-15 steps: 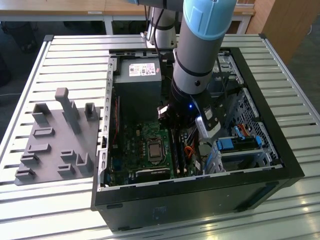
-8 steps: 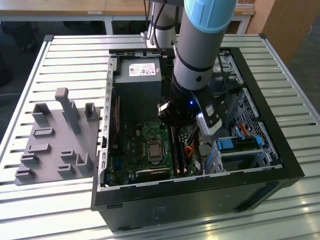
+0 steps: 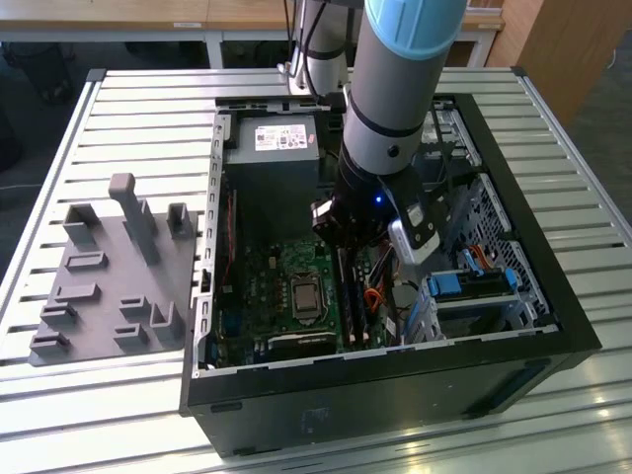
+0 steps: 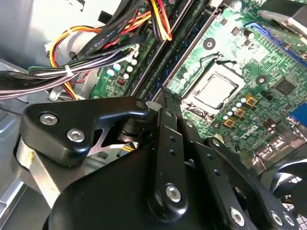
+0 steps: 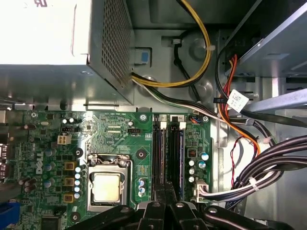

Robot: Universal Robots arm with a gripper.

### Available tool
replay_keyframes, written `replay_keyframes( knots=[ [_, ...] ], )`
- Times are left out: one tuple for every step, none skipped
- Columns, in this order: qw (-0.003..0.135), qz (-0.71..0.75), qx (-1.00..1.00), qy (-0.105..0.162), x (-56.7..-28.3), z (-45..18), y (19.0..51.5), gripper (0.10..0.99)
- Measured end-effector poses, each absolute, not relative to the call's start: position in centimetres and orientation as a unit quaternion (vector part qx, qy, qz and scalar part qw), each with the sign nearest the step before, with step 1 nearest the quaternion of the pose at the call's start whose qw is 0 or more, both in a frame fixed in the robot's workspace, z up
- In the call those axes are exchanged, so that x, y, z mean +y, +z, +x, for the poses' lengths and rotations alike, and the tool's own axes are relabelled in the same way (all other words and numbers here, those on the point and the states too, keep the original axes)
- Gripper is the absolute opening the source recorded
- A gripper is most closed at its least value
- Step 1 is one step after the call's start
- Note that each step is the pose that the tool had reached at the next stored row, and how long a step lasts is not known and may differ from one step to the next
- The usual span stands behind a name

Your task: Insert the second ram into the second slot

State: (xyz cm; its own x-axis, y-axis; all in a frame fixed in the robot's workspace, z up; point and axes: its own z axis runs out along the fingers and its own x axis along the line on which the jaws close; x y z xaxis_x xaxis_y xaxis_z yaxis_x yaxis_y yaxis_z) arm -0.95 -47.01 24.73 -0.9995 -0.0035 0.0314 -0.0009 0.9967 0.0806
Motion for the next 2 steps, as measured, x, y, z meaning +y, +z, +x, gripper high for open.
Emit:
replay_keyframes(
  knots=[
    [0.016, 0.001, -0.999, -0.041, -47.01, -0.95, 24.73, 0.106],
    [0.016, 0.001, -0.999, -0.041, -47.01, -0.95, 24.74, 0.106]
  ],
)
